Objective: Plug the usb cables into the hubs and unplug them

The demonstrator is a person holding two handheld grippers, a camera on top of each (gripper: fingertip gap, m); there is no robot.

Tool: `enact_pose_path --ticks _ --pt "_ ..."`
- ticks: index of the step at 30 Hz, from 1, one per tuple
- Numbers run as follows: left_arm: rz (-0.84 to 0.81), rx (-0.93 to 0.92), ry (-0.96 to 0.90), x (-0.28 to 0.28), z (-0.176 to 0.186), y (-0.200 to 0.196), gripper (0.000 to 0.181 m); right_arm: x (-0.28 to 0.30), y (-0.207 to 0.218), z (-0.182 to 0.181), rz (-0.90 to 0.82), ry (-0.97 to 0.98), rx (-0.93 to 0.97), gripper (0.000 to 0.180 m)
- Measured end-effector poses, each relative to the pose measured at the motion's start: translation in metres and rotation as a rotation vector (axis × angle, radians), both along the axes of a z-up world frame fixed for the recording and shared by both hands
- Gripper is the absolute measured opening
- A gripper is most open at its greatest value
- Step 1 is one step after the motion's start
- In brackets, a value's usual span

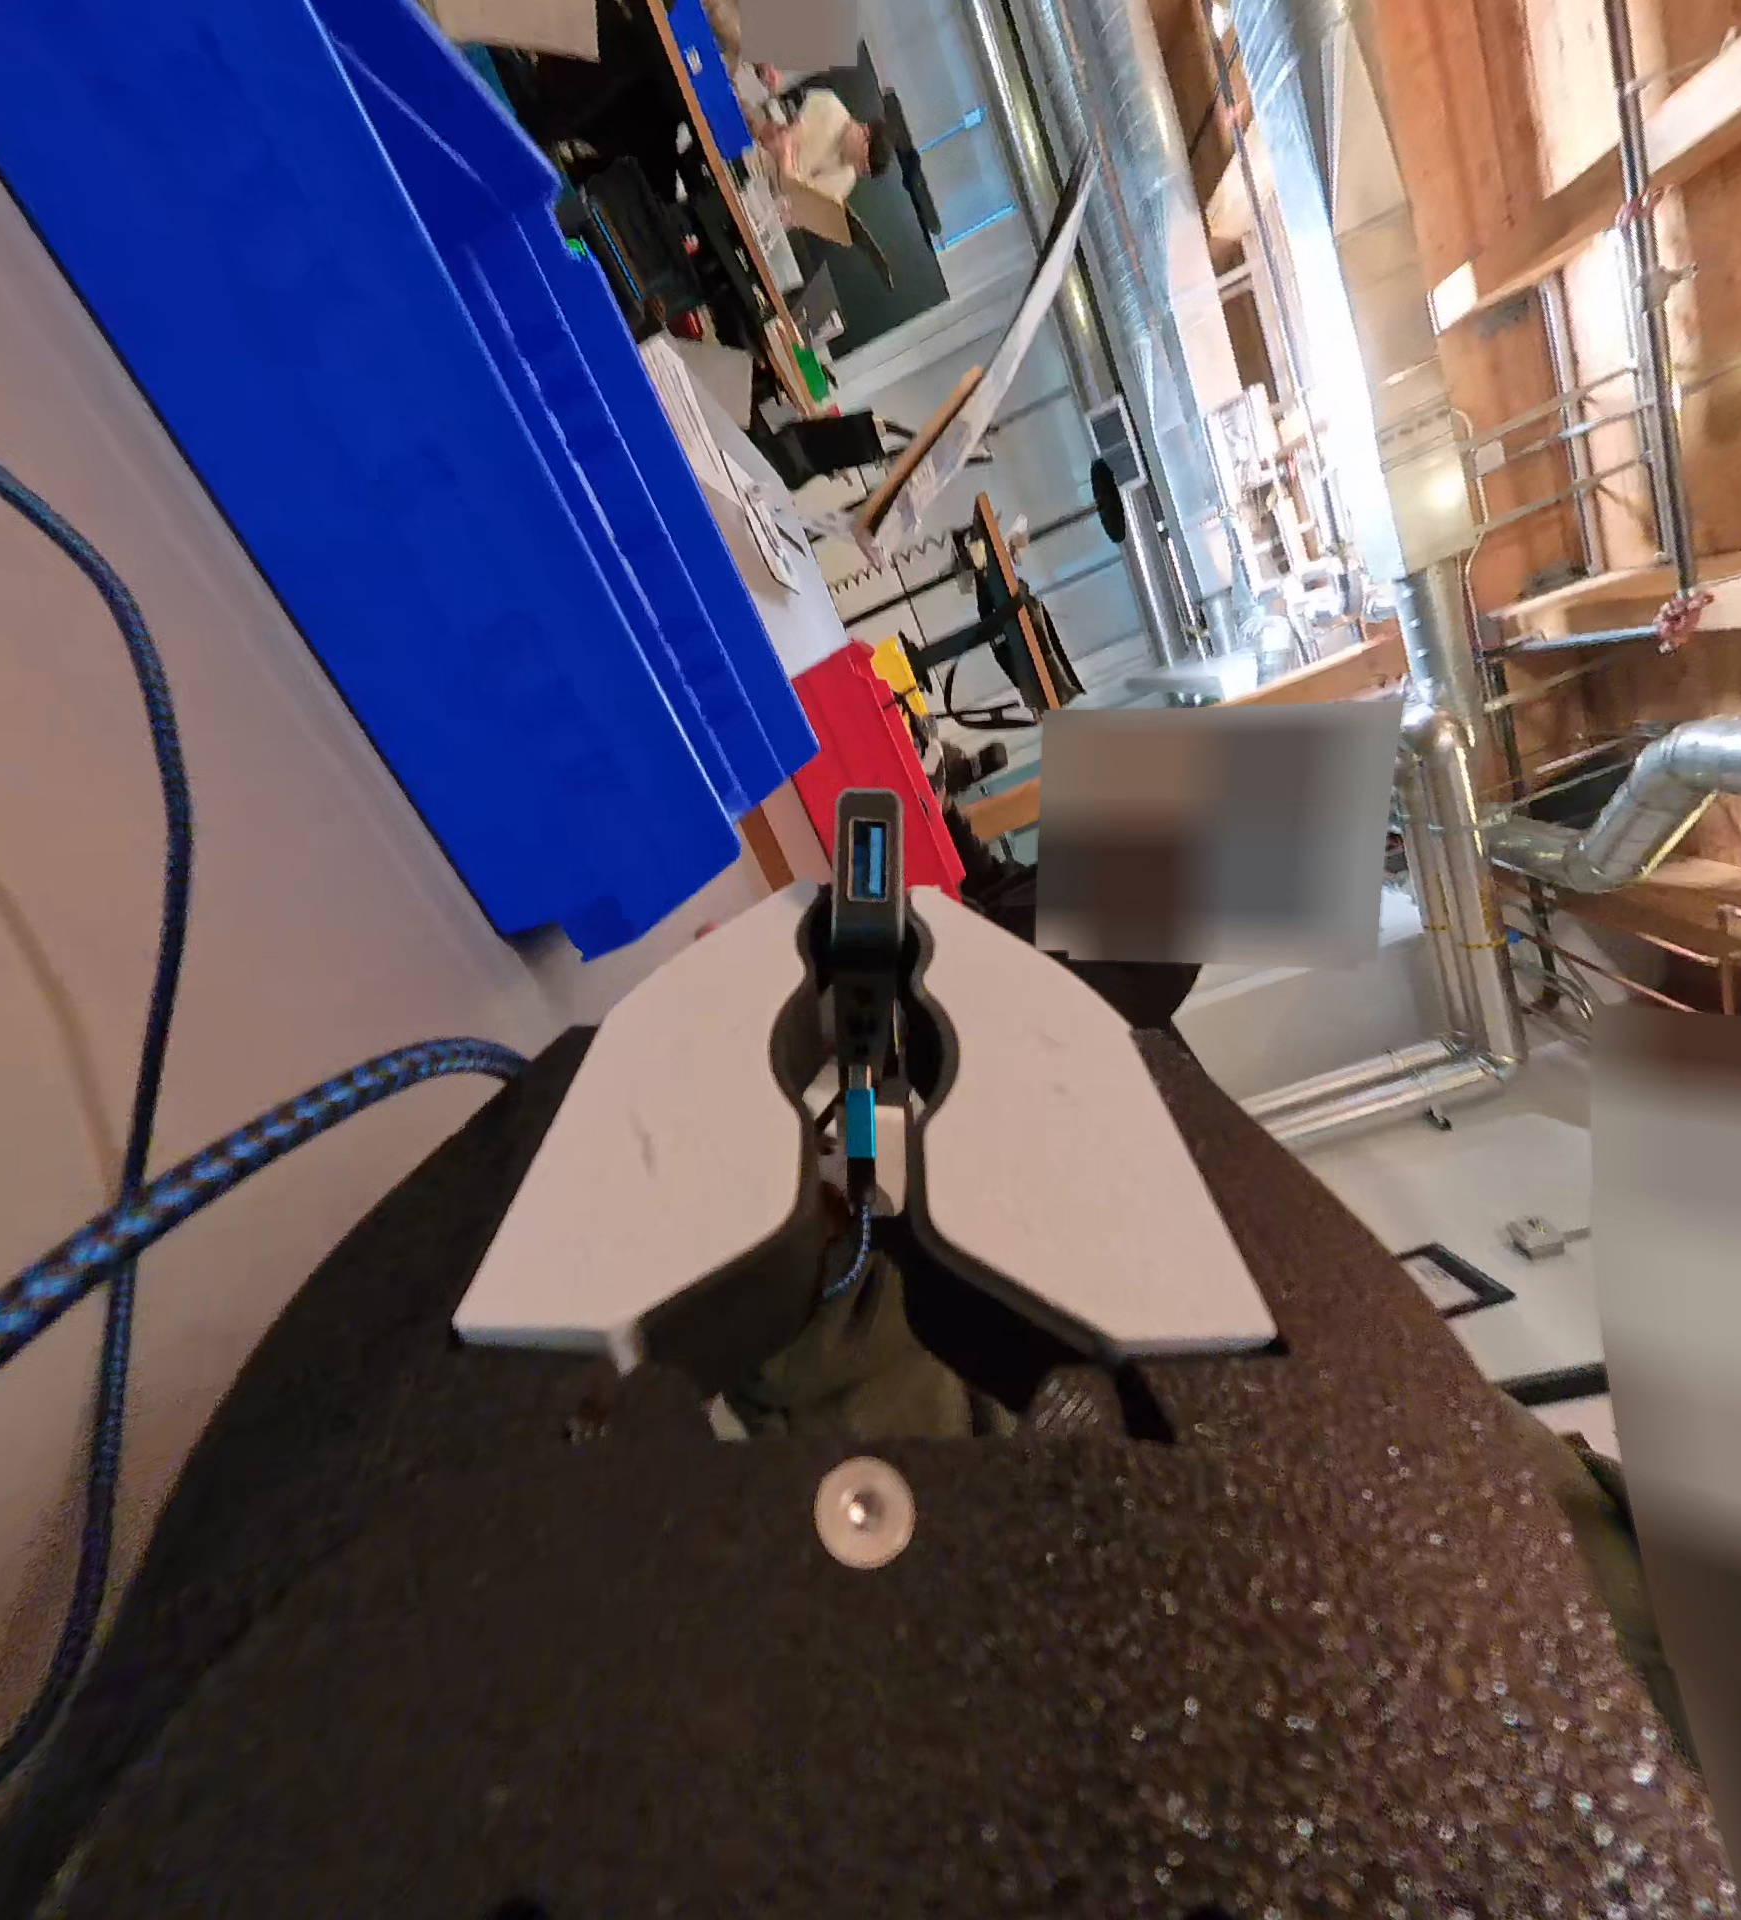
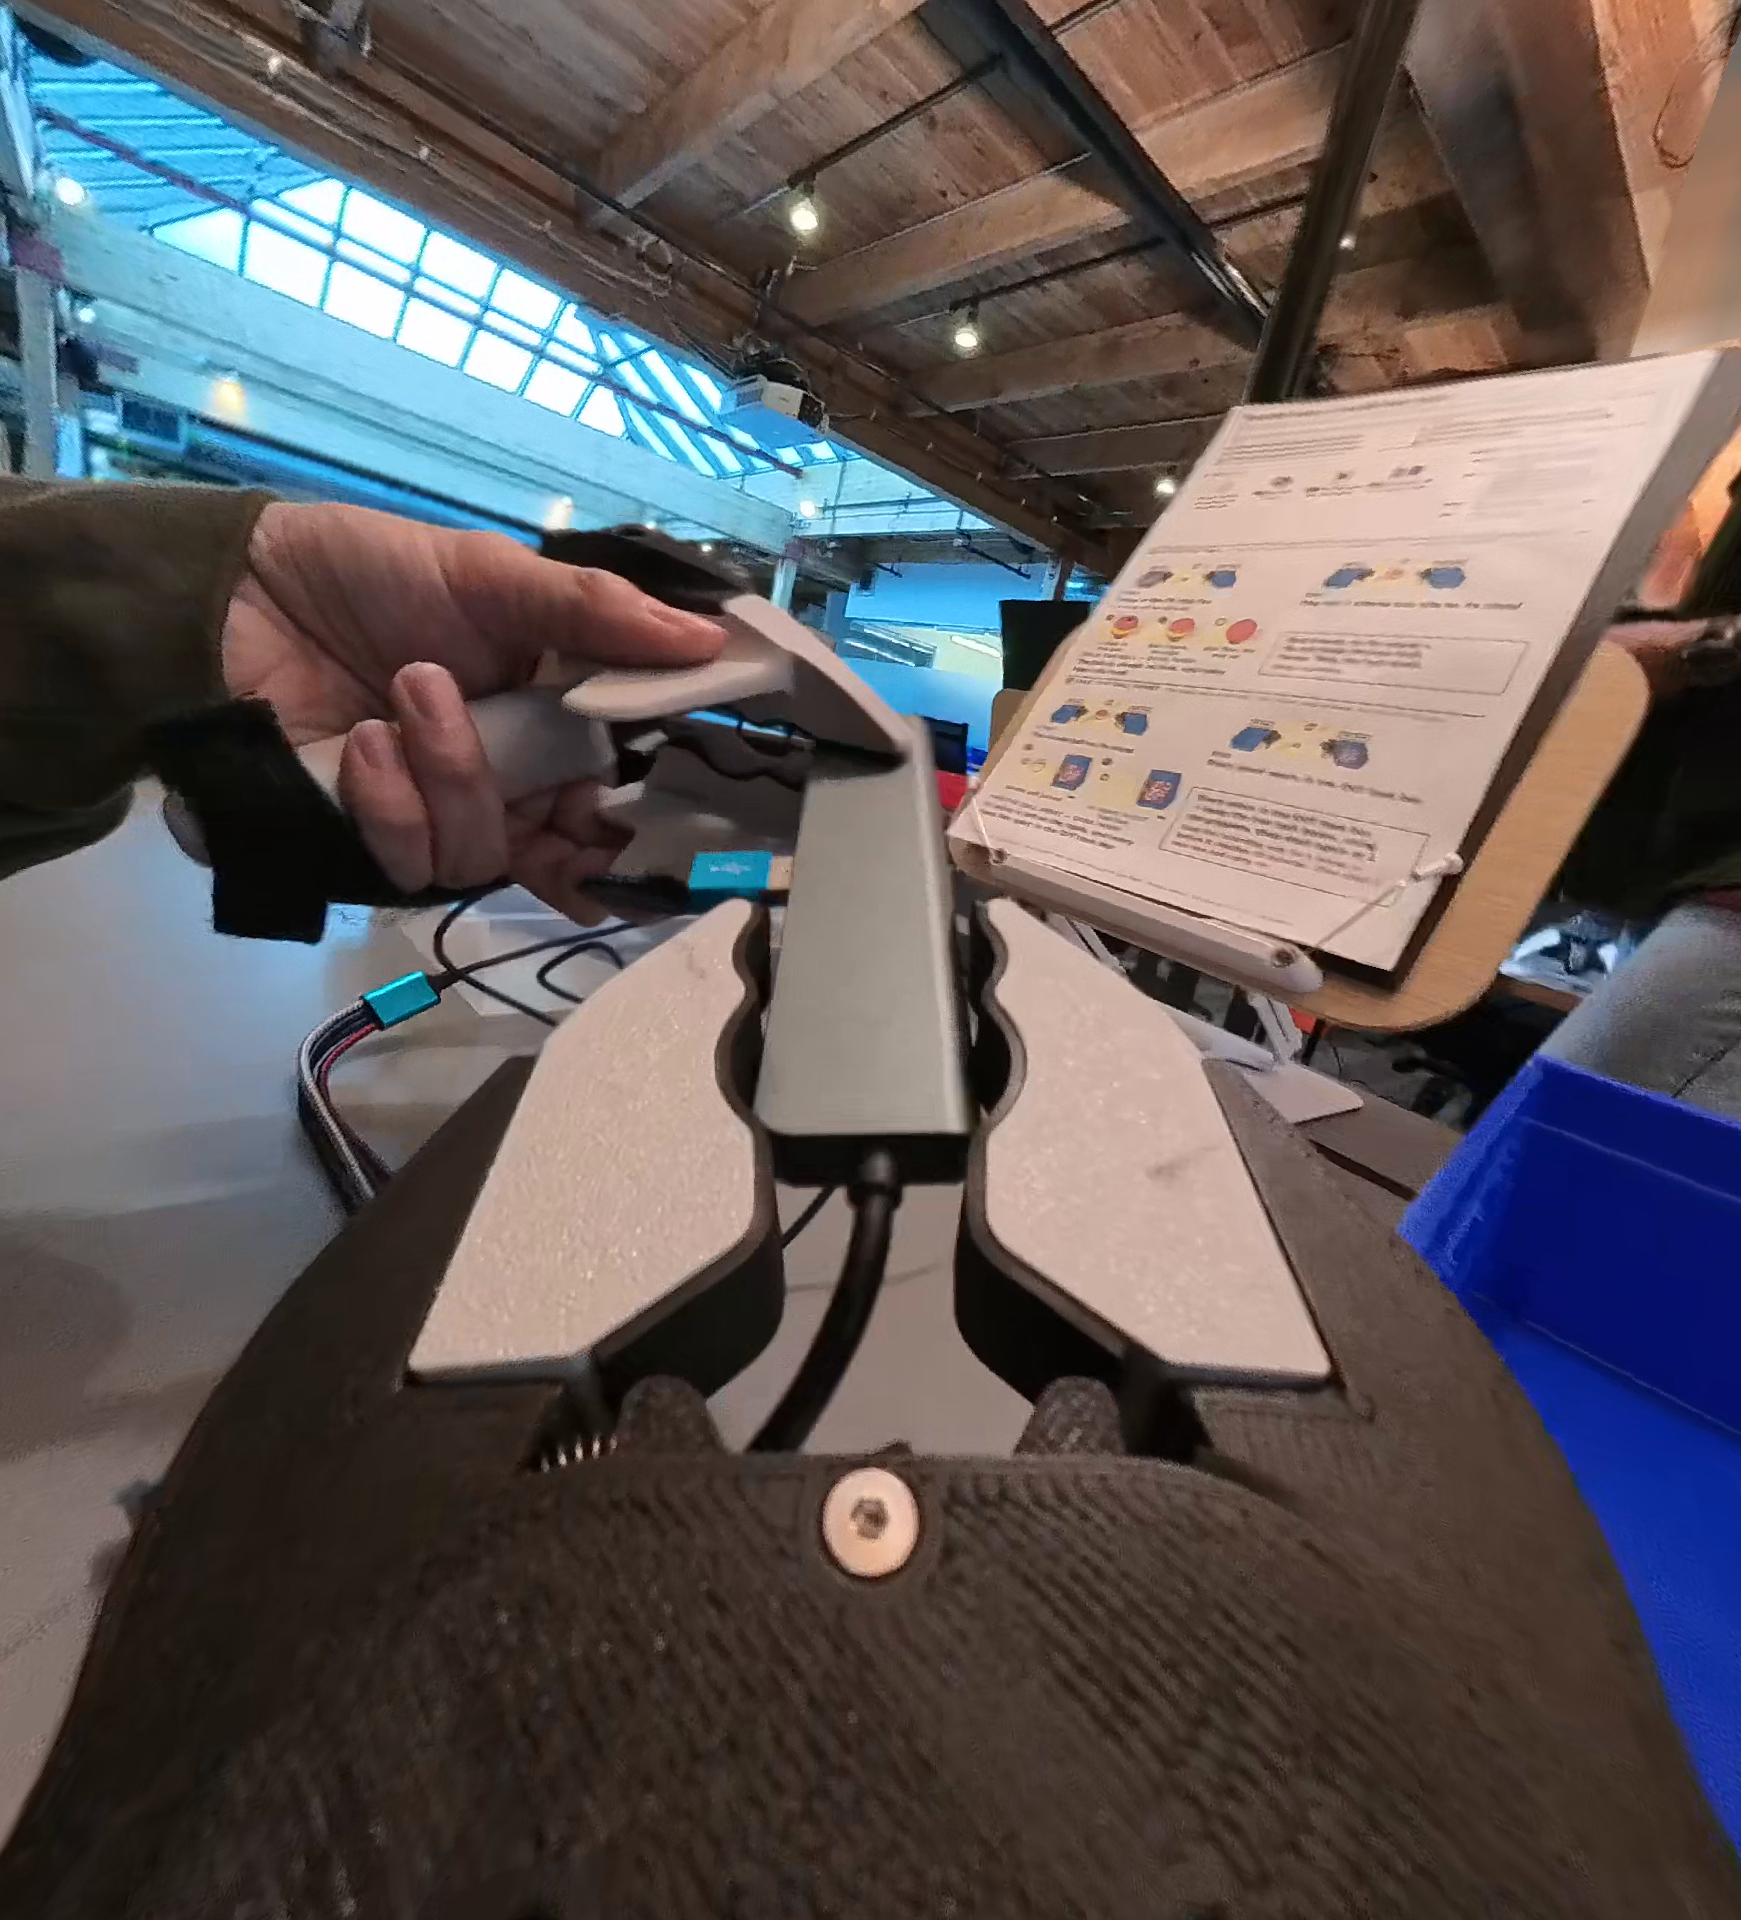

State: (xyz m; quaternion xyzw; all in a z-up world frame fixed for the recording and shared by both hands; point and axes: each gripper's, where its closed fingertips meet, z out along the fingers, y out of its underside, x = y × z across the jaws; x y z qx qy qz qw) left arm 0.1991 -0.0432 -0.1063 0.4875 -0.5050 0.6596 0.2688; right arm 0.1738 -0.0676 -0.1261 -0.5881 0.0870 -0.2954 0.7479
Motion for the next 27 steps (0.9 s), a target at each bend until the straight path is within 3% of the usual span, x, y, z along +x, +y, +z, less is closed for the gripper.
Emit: enact_pose_path --ticks 8,11,13,18,20,27 --pt "0.045 -0.003 -0.003 0.007 -0.004 0.003 0.011 0.007 0.003 -0.006 -0.010 0.130 -0.011 0.036" --pt "0.064 0.041 -0.125 0.009 0.003 0.008 0.019 0.013 -0.007 -0.003 -0.001 0.207 0.069 0.036" --pt "0.139 0.165 -0.314 0.010 0.011 0.016 0.021 0.023 -0.019 -0.002 -0.031 0.268 0.138 0.036" --pt "0.253 0.743 -0.843 -0.012 0.009 0.007 0.039 0.035 -0.029 -0.004 -0.114 0.320 0.167 0.036" --pt "0.217 0.887 -0.983 -0.025 0.001 -0.010 0.030 0.035 -0.027 -0.005 -0.145 0.301 0.140 0.036" --pt "0.223 0.979 -0.931 -0.020 -0.025 -0.021 0.010 0.028 -0.015 -0.005 -0.105 0.291 0.121 0.036"
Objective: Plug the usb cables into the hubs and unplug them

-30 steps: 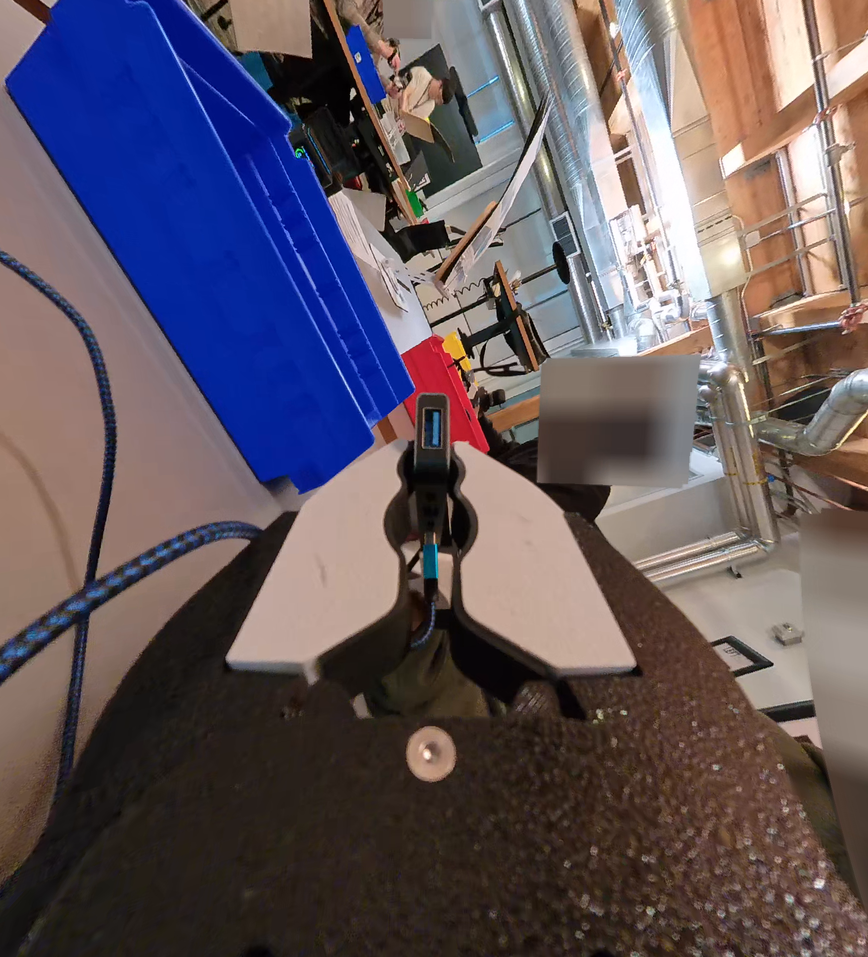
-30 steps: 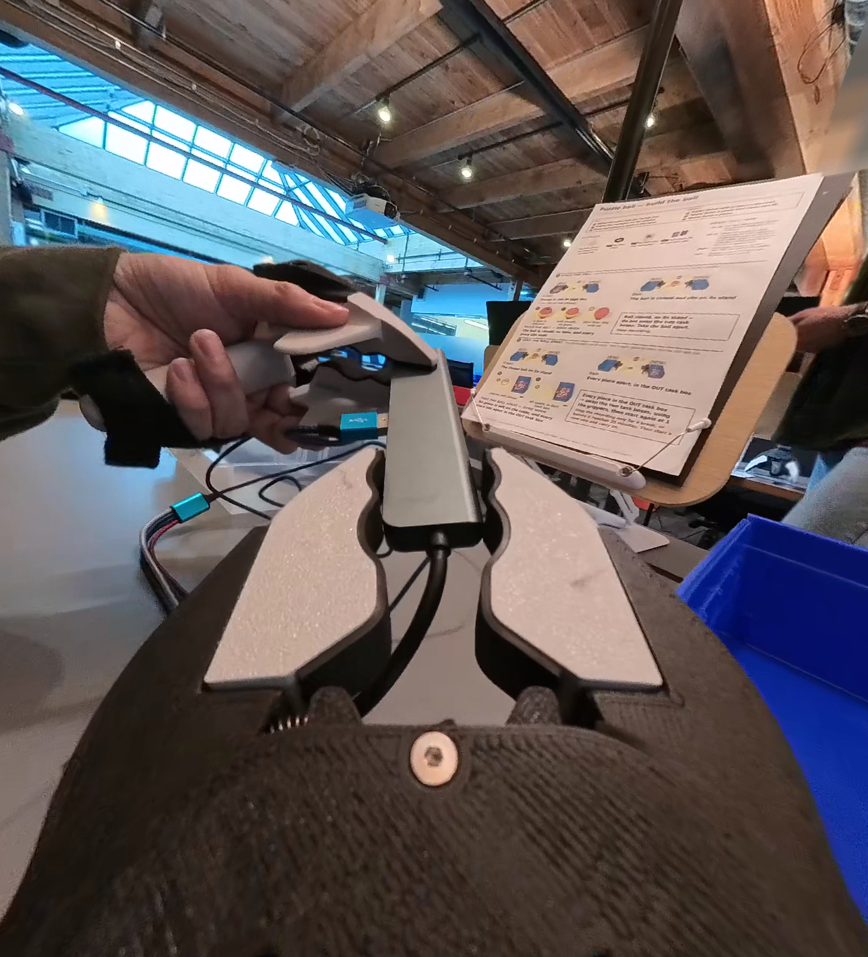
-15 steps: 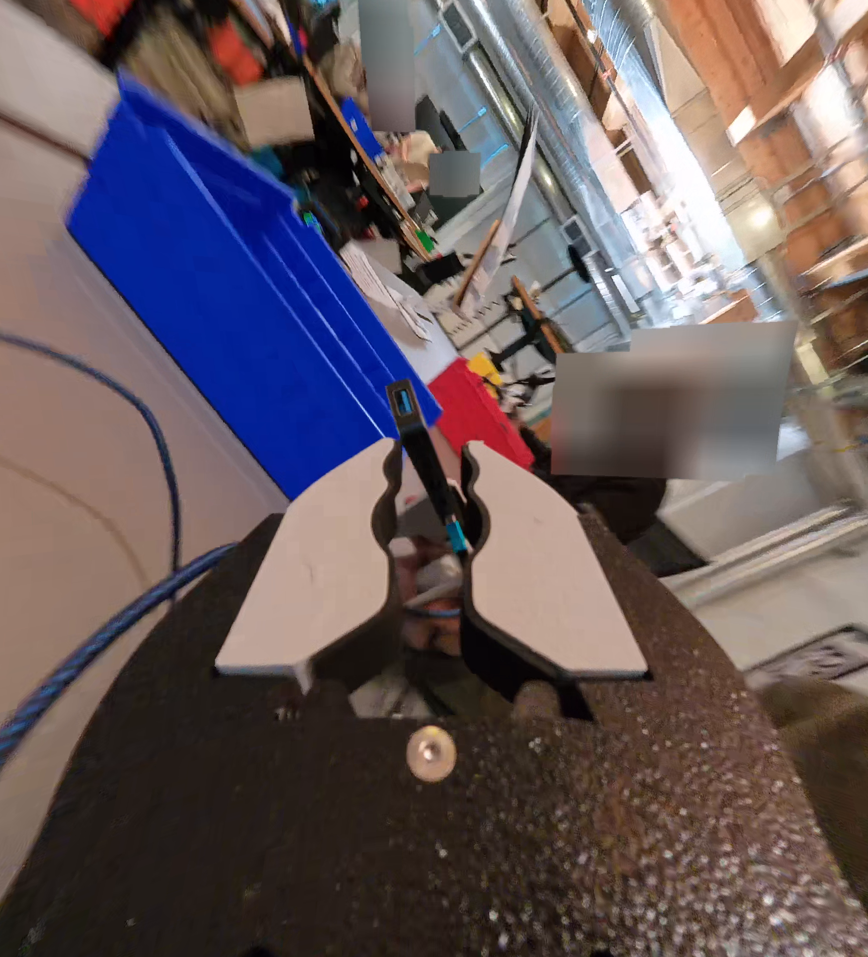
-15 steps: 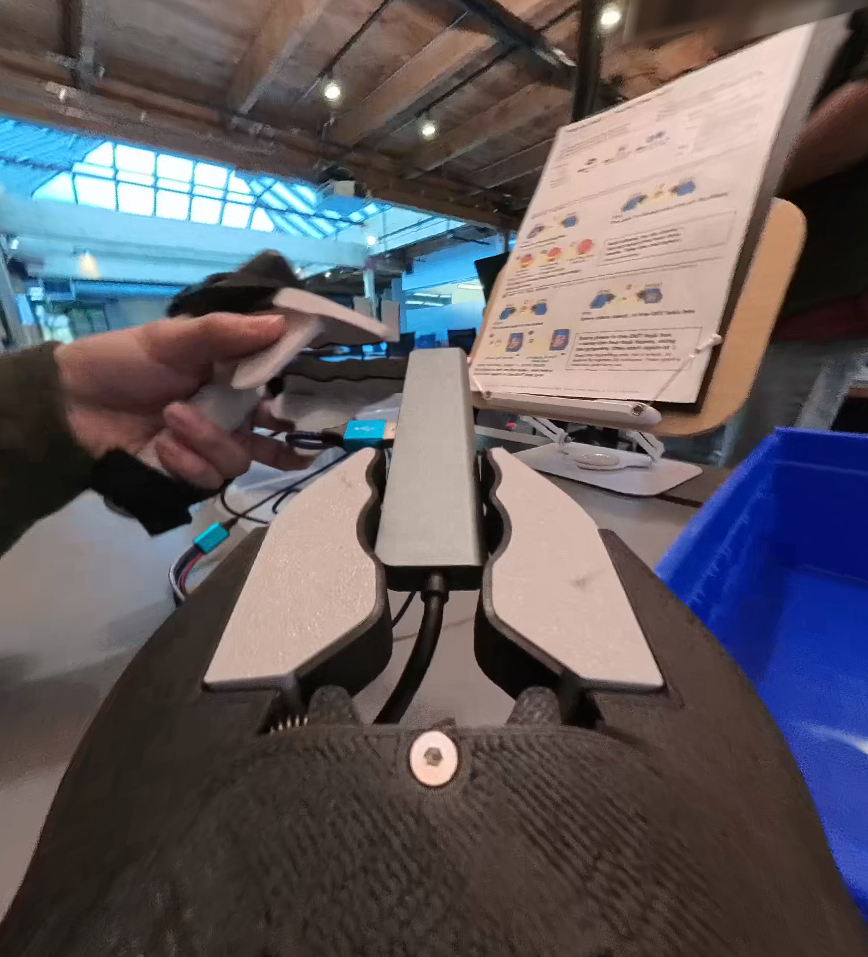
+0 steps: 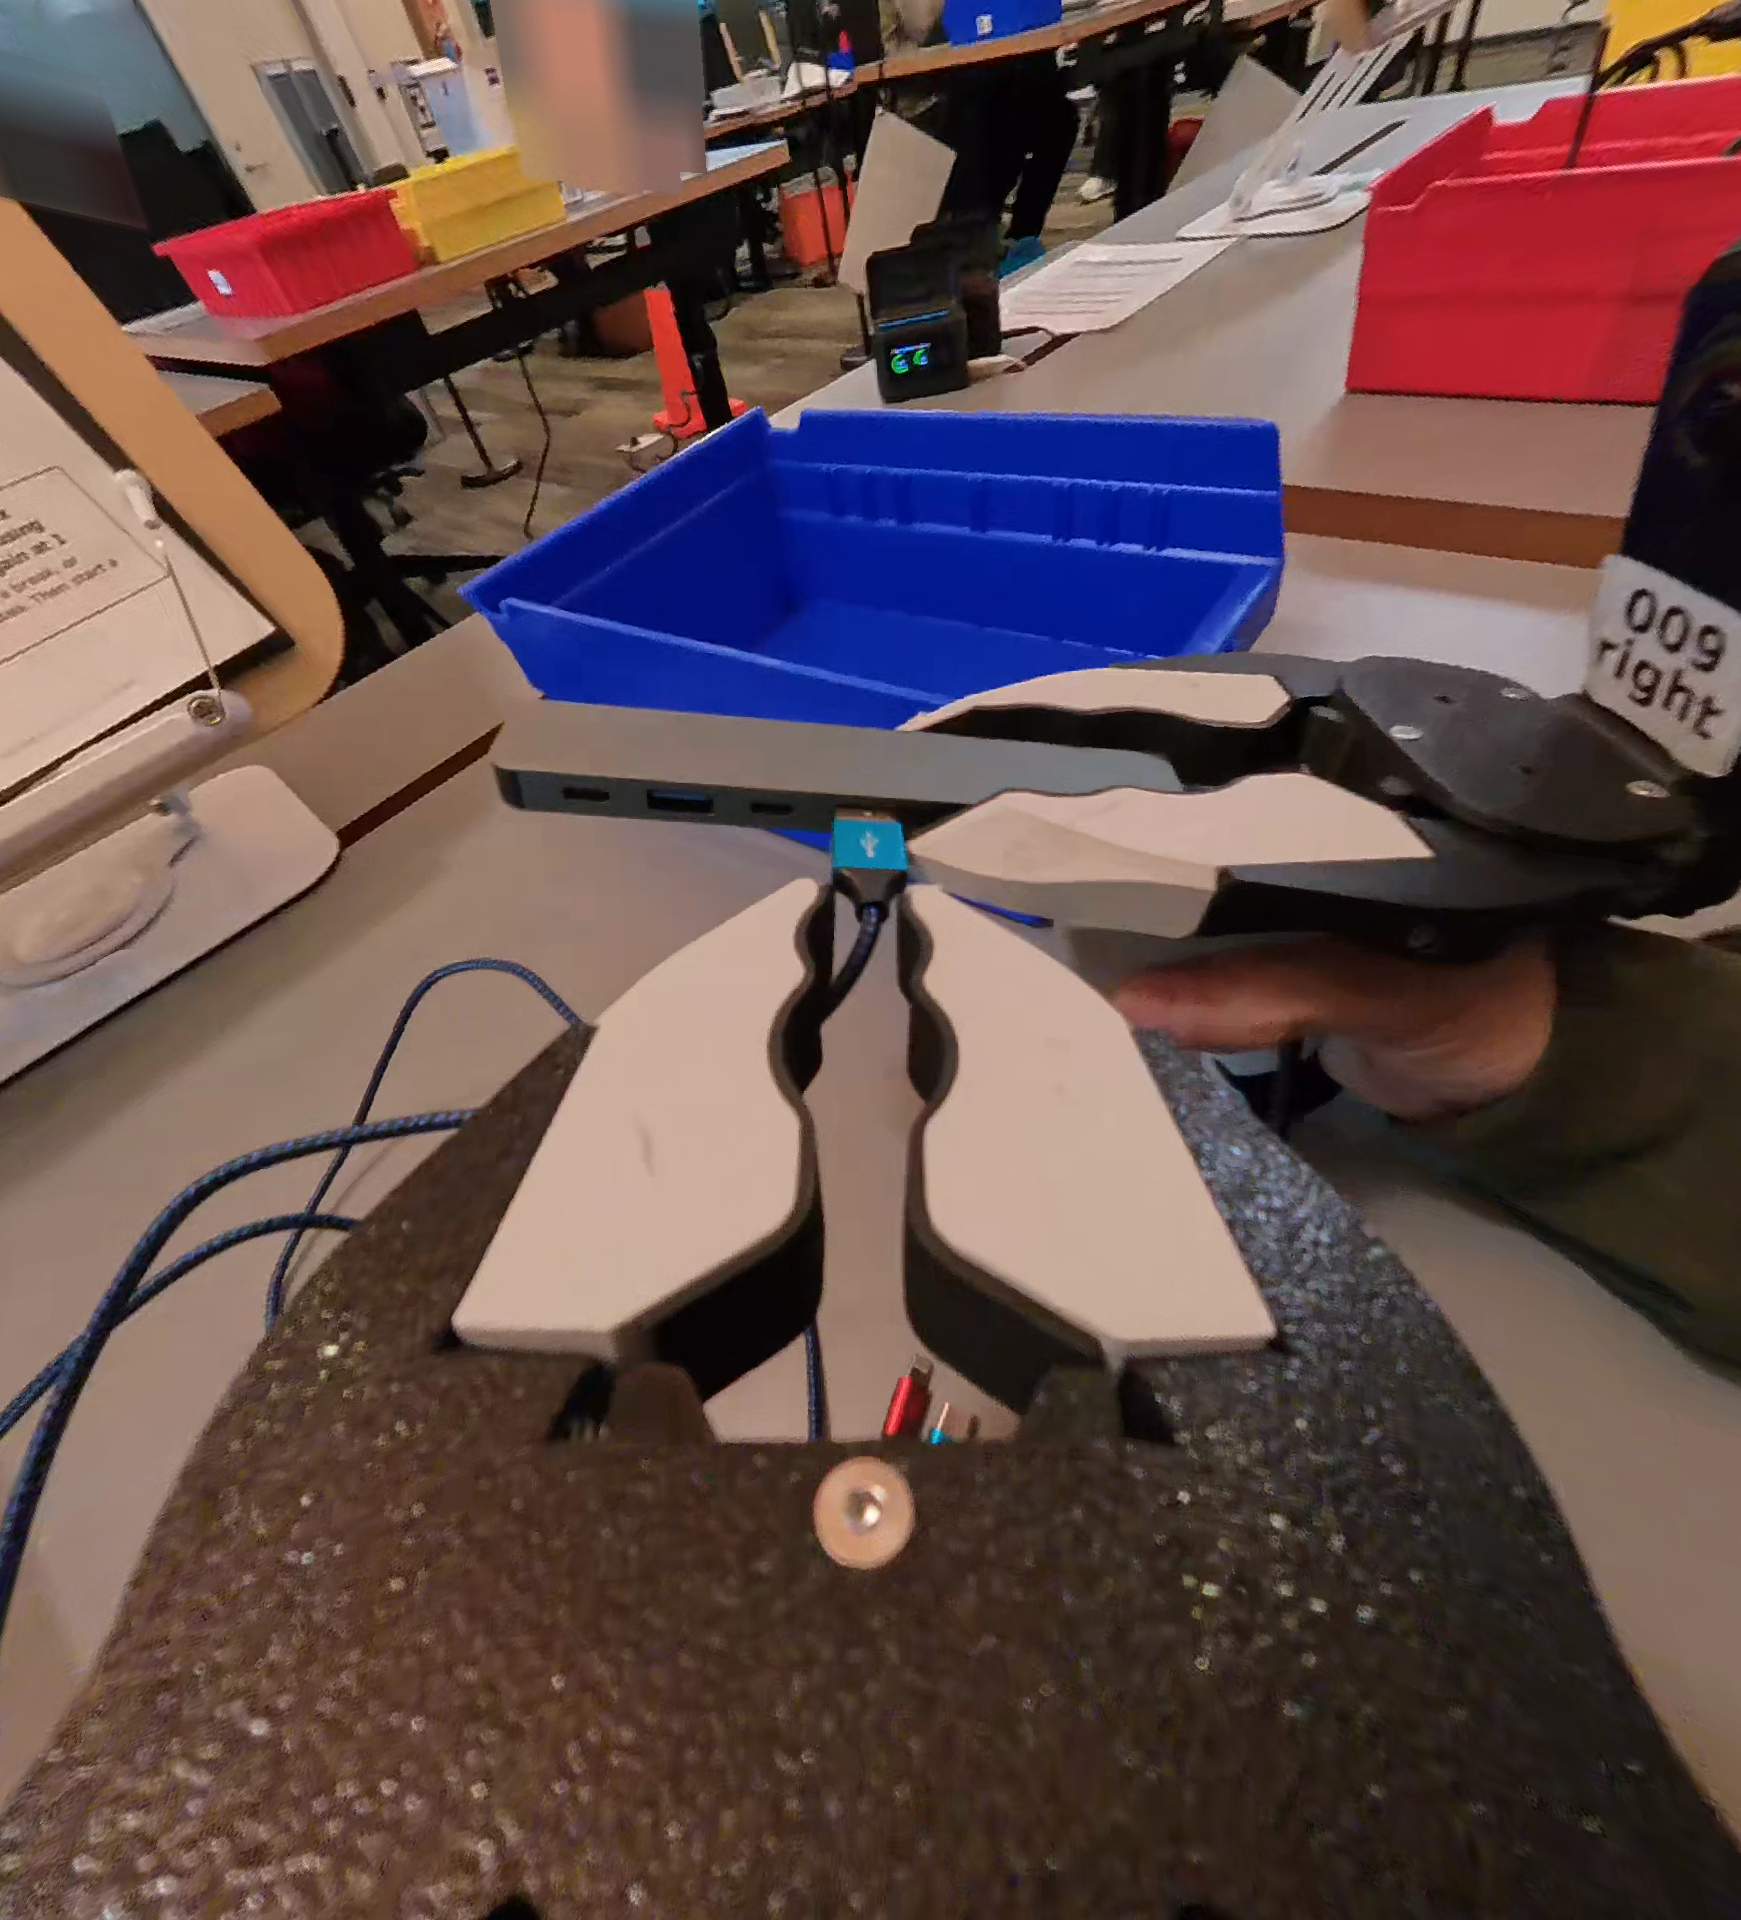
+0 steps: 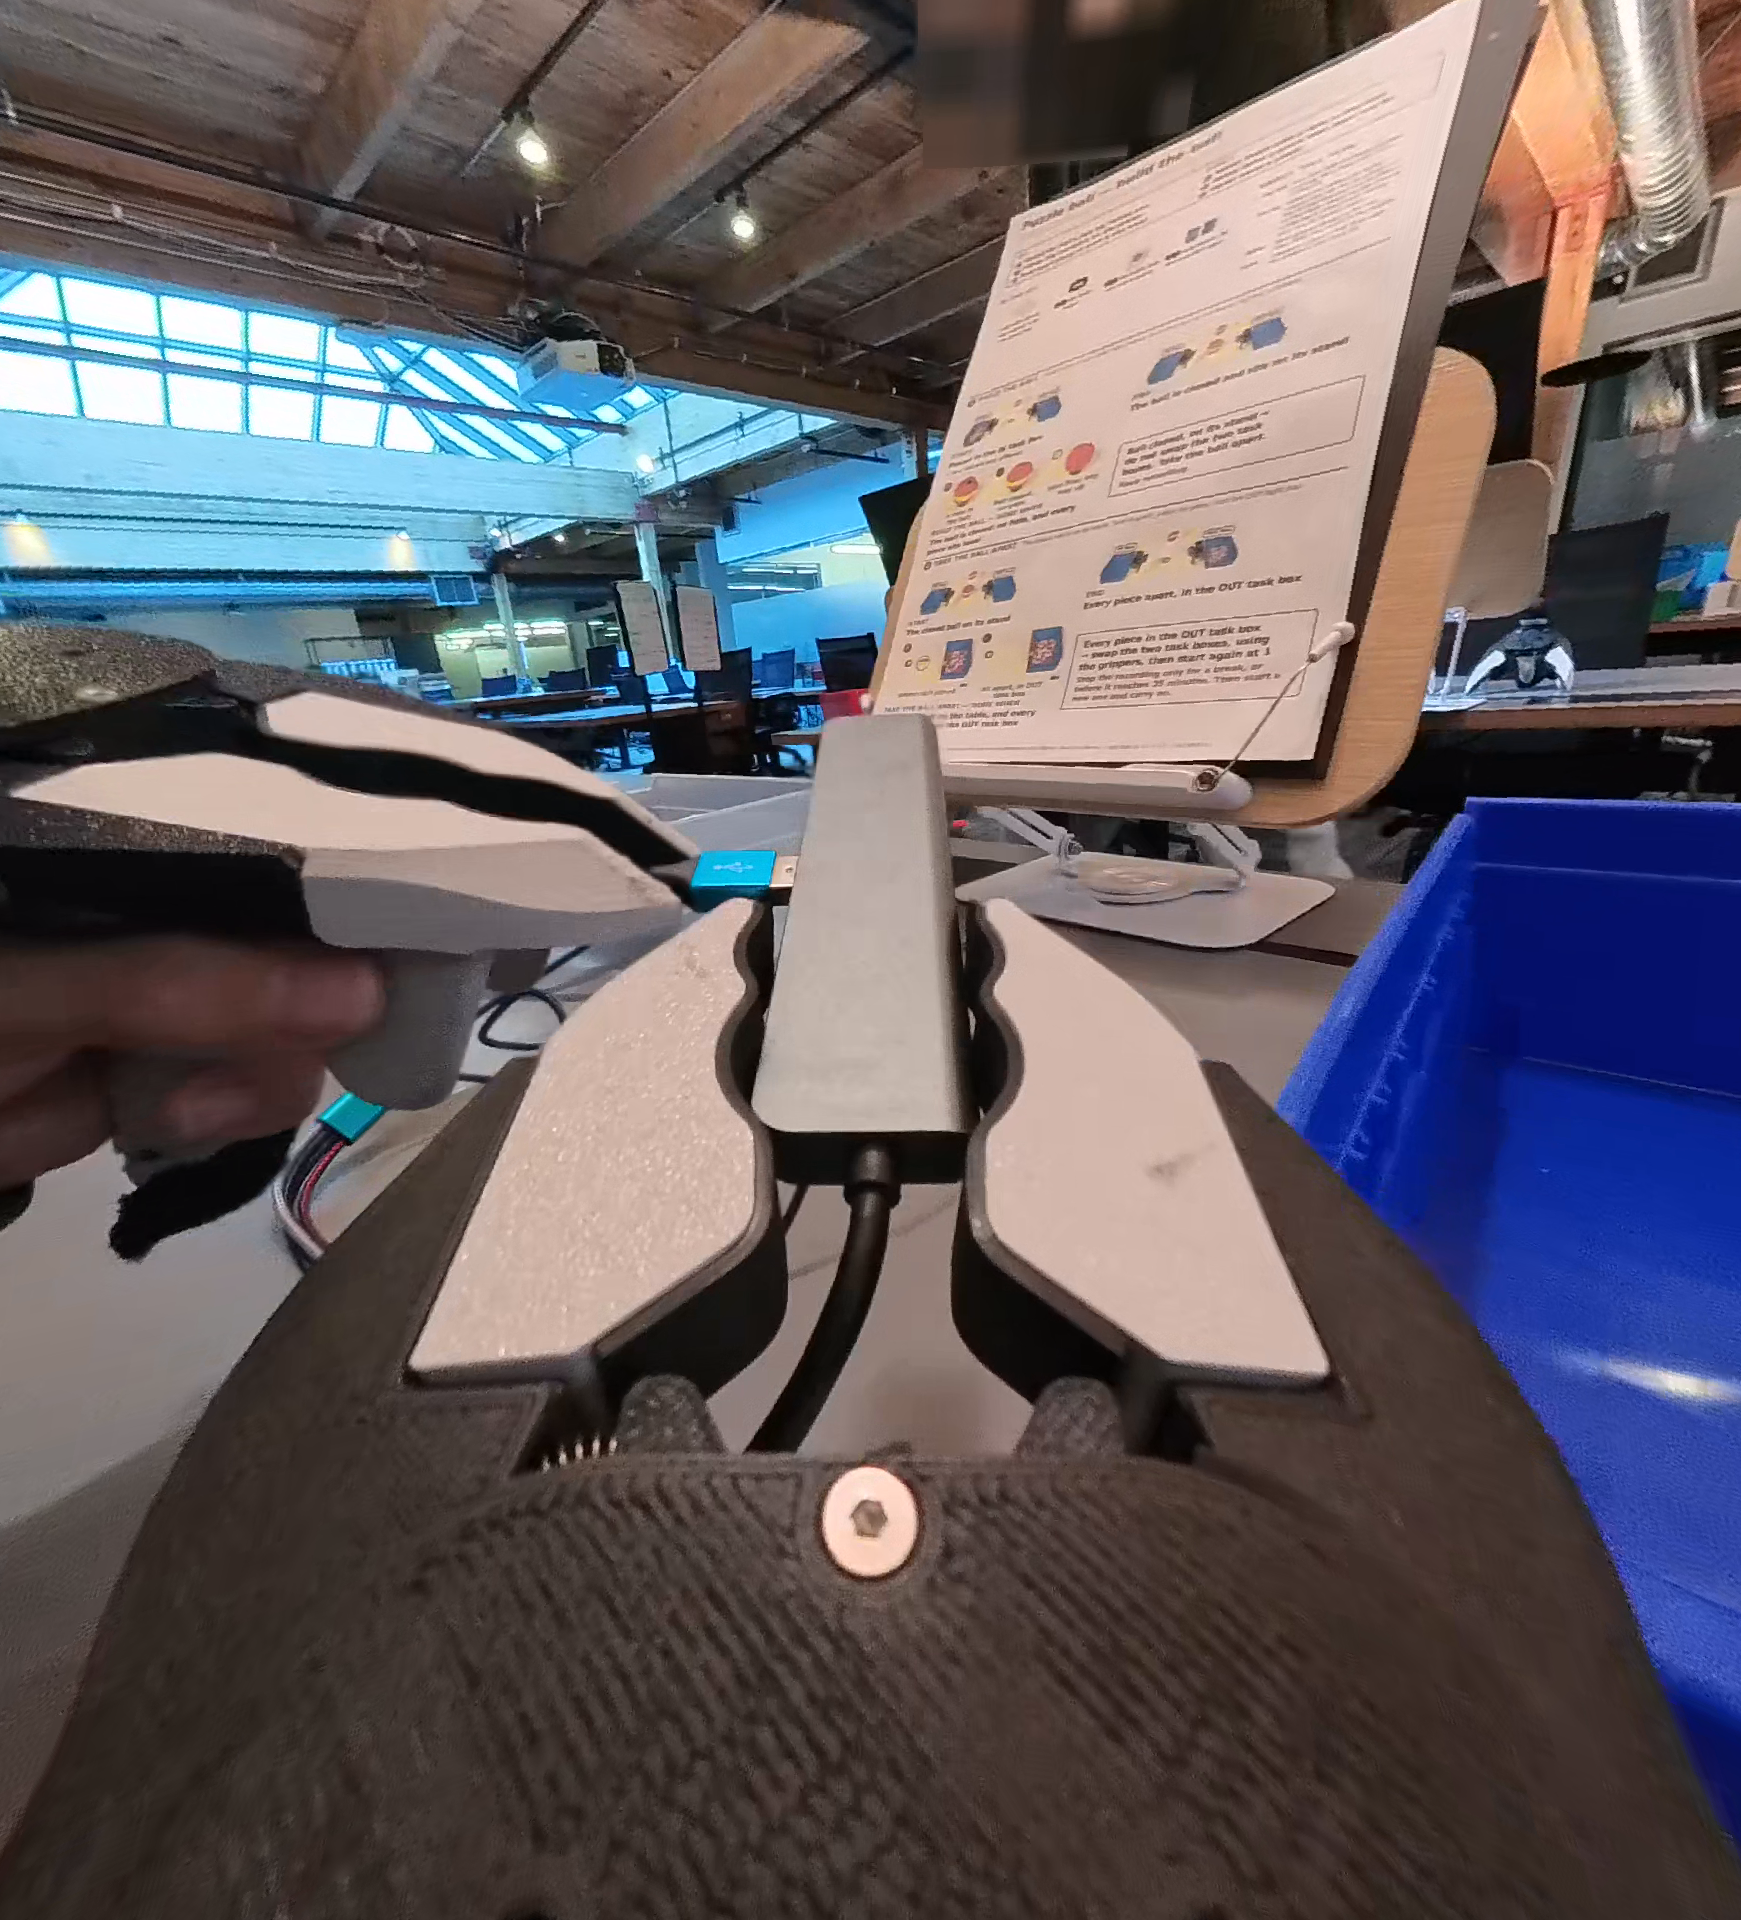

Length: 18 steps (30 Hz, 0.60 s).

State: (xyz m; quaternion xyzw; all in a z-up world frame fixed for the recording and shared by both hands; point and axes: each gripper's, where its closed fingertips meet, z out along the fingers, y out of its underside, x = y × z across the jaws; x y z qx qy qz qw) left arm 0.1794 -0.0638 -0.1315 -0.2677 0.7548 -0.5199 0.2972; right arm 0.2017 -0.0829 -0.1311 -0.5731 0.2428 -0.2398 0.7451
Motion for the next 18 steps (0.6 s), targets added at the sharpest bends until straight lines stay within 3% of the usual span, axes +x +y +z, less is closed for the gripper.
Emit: enact_pose_path --ticks 10,18 --pt "0.051 0.028 -0.117 0.0017 -0.0007 0.0023 0.006 -0.0005 0.0015 0.0013 0.032 0.032 0.049 0.036" --pt "0.039 0.042 -0.119 0.0013 -0.0016 0.0058 0.006 -0.0022 0.0073 -0.0025 0.046 0.014 -0.029 0.037"
